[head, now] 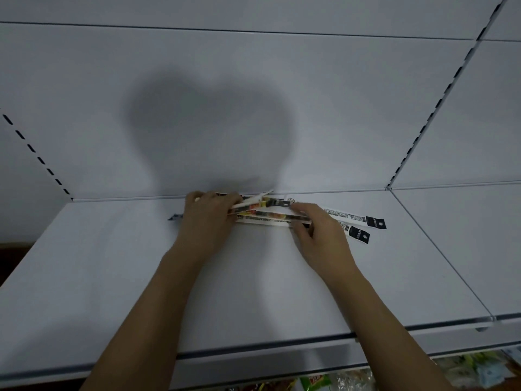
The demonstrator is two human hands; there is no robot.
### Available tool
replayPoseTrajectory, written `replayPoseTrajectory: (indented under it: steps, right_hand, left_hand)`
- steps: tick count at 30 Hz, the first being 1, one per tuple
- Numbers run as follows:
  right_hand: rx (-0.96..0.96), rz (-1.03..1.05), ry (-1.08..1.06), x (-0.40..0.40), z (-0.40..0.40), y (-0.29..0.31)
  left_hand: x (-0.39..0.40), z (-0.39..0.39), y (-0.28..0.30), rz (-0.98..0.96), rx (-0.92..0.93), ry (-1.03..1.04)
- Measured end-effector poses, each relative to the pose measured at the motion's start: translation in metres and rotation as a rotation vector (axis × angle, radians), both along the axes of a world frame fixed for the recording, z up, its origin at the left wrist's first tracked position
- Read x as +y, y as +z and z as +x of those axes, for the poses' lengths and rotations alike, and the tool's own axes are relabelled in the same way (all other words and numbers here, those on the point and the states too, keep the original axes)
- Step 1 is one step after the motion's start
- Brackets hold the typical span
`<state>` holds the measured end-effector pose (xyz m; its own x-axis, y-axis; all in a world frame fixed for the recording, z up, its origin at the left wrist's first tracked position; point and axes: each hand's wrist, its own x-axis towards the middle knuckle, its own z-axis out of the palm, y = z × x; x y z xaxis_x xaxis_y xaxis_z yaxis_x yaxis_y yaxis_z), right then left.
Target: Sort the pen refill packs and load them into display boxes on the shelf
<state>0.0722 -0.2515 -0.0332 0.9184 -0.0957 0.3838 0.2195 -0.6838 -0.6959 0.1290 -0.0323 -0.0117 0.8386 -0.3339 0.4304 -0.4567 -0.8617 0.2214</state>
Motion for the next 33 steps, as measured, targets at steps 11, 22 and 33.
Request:
replayPoseTrajectory:
  steps: [11, 22, 33]
  right_hand:
    - [-0.072, -0.103, -0.045, -0.002, 0.001, -0.005]
    - [-0.164, 0.156, 0.029, -0.002, -0.006, 0.006]
    - [0.101, -0.031, -0.016, 0.0, 0.001, -0.001]
  left_hand:
    - [-0.022, -0.013, 0.002, -0.031, 0.156, -0.145]
    - [-0.025, -0.013, 0.003, -0.004, 0.018, -0.24]
    - [-0.021, -0.012, 0.002, -0.005, 0.266, -0.152]
